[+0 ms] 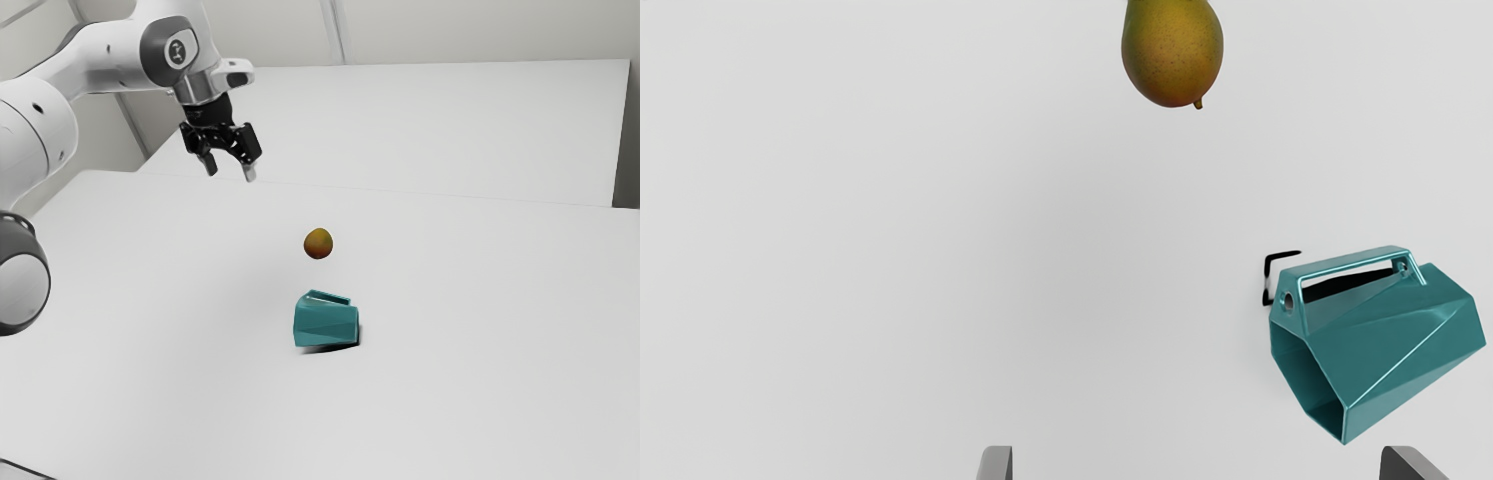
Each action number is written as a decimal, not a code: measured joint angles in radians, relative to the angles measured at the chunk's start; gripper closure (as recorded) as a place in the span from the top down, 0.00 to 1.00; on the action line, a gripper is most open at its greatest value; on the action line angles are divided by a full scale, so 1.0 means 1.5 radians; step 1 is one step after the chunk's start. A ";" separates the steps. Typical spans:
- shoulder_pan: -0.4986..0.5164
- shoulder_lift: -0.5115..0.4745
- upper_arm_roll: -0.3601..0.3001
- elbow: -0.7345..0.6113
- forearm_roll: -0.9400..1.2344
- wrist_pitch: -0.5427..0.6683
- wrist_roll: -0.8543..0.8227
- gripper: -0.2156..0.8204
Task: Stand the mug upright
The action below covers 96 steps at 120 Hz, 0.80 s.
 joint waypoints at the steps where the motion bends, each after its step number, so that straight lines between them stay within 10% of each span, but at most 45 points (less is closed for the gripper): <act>1: 0.000 0.000 0.000 0.000 0.000 0.000 0.000 0.79; 96: -0.006 -0.173 0.007 -0.428 -0.134 0.128 0.004 0.79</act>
